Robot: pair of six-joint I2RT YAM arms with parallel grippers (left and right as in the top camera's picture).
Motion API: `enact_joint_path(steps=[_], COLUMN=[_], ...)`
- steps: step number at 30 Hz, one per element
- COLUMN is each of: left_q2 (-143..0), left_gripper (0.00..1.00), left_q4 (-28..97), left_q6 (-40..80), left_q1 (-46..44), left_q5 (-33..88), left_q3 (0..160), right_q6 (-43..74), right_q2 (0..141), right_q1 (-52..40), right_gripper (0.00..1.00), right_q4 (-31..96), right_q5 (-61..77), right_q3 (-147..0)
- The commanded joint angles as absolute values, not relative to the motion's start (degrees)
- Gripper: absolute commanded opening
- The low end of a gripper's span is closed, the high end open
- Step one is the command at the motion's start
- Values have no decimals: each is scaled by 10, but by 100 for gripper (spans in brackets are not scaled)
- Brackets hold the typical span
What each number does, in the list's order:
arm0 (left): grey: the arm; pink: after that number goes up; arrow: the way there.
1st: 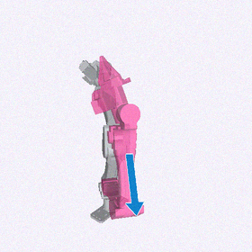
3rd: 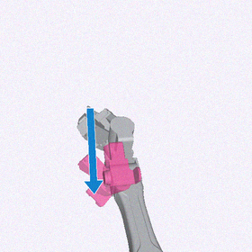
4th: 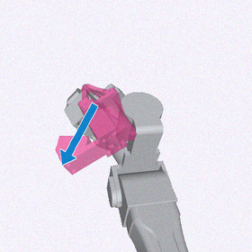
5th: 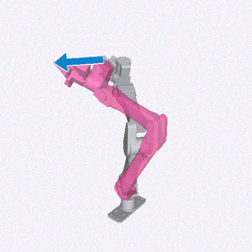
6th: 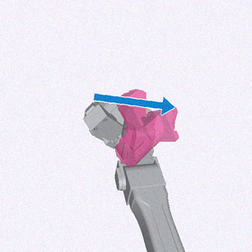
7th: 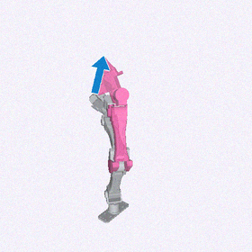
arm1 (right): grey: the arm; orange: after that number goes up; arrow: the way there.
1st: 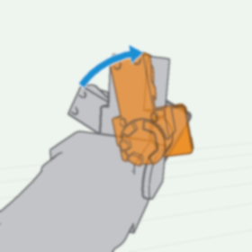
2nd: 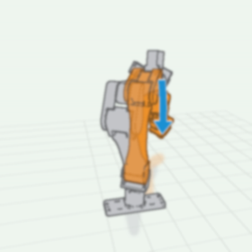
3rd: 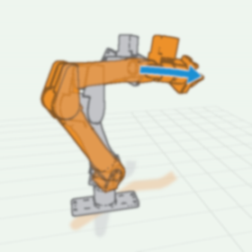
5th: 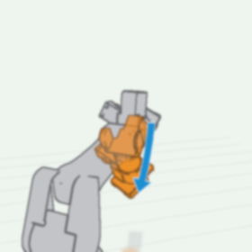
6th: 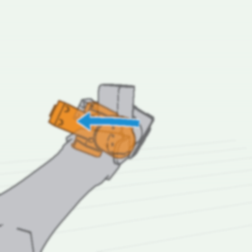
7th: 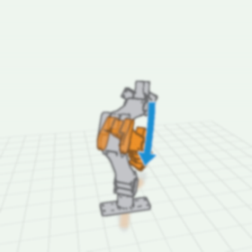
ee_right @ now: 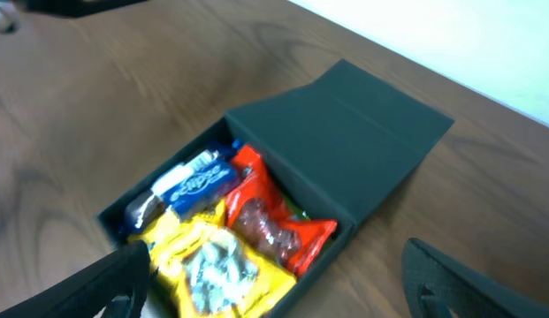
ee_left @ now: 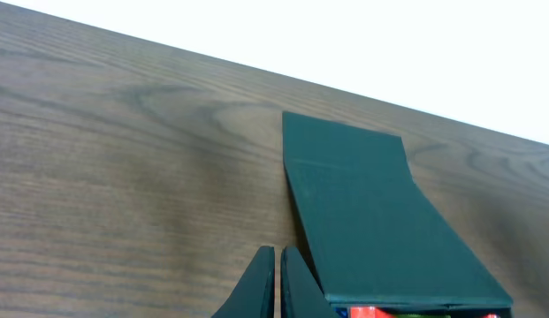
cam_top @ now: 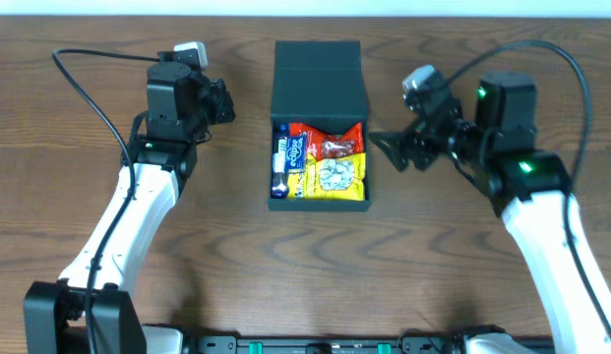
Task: Pack container
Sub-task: 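Raise both grippers to the box lid's left and right edges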
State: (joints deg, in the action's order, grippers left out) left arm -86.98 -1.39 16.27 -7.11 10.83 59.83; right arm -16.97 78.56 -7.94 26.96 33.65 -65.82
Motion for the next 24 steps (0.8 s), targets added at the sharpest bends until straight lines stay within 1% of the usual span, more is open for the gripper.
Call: enact_joint_path(steps=[1, 4, 6, 7, 8, 9, 10, 13, 15, 18, 20, 24], left_q2=[-887, -894, -896, -897, -897, -898, -900, -923, -959, -1009, -1051, -1136], left_gripper=[6, 6, 6, 7, 6, 6, 6, 6, 6, 6, 6, 6], left_q4=[-20, -18, -18, -14, -6, 8, 17, 20, 0, 4, 34, 145], left_q6=[159, 158, 158, 156, 147, 133, 129, 128, 129, 138, 139, 139], left_q1=[-68, -68, -68, -68, -68, -68, -68, -68, -67, -67, -68, -67], left_q5=[116, 115, 114, 114, 114, 108, 99, 117, 181, 217, 225, 225], left_q3=[617, 617, 617, 617, 617, 617, 617, 617, 622, 658, 710, 839], right_q6=[-121, -82, -61, -44, -26, 7, 28, 124, 195, 245, 267, 320], right_q2=[822, 863, 877, 882, 886, 891, 893, 906, 927, 963, 998, 1056], right_q1=[-75, -75, -75, -75, -75, -75, -75, -69, -50, -36, -33, -33], right_gripper=[89, 84, 81, 75, 52, 16, 1, 1, 2, 1, 2, 2], right_q4=[230, 176, 163, 160, 161, 161, 161, 161, 161, 156, 138, 83], right_q5=[343, 343, 340, 326, 308, 274, 254, 177, 170, 211, 246, 297], right_q3=[-660, -660, -660, -660, -660, -660, -660, -660, -660, -660, -660, -660])
